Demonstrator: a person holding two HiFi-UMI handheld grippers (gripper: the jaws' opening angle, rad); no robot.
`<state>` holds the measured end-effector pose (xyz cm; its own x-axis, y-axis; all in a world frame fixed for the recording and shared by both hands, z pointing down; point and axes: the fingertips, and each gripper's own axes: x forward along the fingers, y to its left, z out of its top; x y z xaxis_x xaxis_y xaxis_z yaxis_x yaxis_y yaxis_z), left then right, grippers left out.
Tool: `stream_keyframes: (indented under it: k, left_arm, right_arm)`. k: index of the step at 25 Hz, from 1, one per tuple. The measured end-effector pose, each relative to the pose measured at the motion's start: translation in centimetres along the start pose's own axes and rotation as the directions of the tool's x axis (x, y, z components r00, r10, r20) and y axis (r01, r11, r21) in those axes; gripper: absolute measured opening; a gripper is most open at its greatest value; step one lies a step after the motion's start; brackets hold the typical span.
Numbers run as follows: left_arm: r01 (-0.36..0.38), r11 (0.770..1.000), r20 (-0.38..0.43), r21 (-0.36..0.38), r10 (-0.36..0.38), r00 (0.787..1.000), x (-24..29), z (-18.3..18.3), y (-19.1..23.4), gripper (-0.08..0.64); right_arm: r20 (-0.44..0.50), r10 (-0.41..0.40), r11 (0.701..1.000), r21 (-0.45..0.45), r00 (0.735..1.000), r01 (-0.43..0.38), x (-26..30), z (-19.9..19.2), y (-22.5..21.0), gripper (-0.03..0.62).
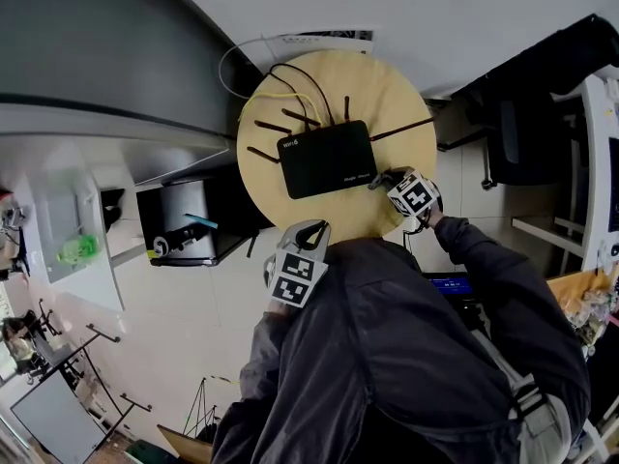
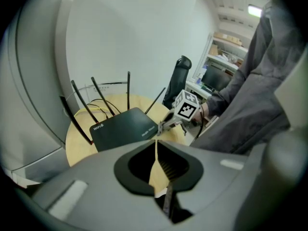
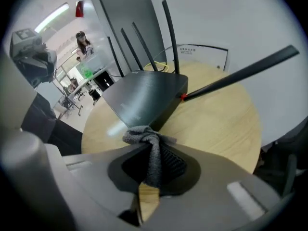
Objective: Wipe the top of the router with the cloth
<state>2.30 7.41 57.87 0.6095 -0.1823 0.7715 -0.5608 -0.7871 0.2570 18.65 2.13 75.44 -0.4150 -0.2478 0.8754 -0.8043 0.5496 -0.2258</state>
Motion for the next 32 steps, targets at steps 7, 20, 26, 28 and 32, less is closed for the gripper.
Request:
stream_keyframes:
  k: [7,20,26,28,32]
  left_arm:
    - [-0.042,0.997,0.015,-0.060,0.043,0.999,0.4,0.0,-0.7,0.012]
    - [-0.117,0.979,0.036,-0.165,0.125,0.991,-0.2,-1.3,-1.3,0.012]
    - [-0.088,0.988,0.042,-0.127,0.094,0.995,1.0,-0.8,-2.2,0.012]
    - [-0.071,0.991,0.041,-0.112,0.076,0.996,1.5,-0.7,-2.5,0.012]
    - [-0.039,0.997,0.032,-0.065,0.041,0.999,2.2,-0.2,-3.0,0.012]
  right_arm:
    - [0.006,-0.073,0.992,-0.098,0.997,0.073,0.7,4.0,-5.8,0.032]
    - [-0.018,0.063,0.938,-0.341,0.998,-0.065,1.8,5.1,-3.1,0.032]
    - [-0.047,0.088,0.877,-0.470,0.995,-0.100,1.1,2.3,-0.3,0.032]
    - [-0.047,0.090,0.873,-0.478,0.995,-0.101,0.9,1.7,0.4,0.032]
    - [-0.036,0.066,0.880,-0.469,0.997,-0.075,0.7,0.8,1.0,0.032]
